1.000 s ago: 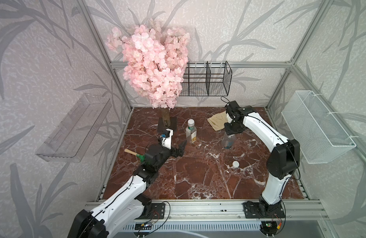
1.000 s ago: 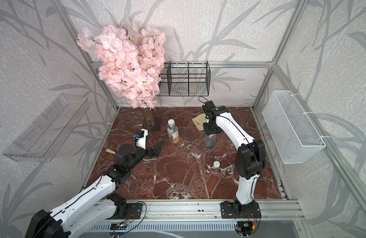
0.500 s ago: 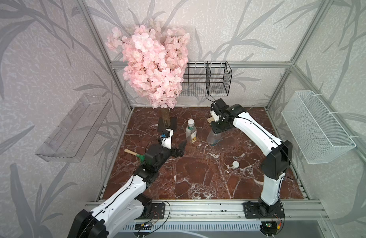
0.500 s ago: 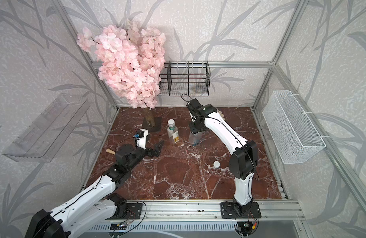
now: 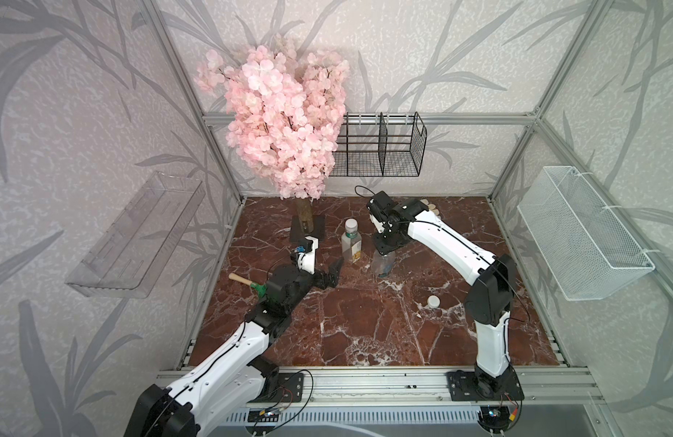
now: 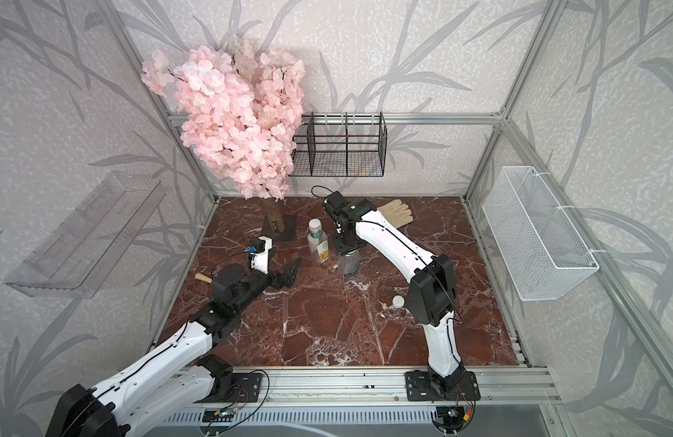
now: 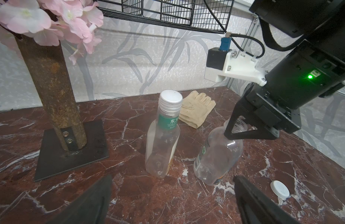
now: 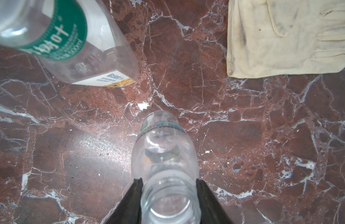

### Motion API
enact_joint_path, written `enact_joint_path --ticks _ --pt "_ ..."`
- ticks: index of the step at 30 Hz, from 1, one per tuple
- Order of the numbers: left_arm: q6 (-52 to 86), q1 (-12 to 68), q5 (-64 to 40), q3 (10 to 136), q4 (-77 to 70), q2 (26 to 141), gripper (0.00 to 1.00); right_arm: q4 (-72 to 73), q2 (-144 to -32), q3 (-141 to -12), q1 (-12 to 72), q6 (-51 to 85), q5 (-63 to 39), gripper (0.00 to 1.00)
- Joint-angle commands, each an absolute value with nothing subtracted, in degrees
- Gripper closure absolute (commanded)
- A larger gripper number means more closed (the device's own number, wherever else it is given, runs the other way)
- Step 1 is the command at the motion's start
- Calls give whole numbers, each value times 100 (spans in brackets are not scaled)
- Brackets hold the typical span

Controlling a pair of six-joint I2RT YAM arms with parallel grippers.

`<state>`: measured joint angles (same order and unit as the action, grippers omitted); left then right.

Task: Screw on the bottle caps
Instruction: Place the plastic bottle at the center of the board, then pick up the bottle cap from the center of the board.

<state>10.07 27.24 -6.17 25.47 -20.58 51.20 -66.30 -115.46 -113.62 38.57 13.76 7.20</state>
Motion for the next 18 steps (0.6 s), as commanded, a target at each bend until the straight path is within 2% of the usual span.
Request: enact_joint_path --ticks 1,18 --pt "959 2721 -683 2593 -2067 5098 0 -6717 -11558 -11334 3918 1470 889 65" --pt "958 2724 -696 2593 -2057 5100 0 -6622 -11593 -11081 4034 1529 928 45"
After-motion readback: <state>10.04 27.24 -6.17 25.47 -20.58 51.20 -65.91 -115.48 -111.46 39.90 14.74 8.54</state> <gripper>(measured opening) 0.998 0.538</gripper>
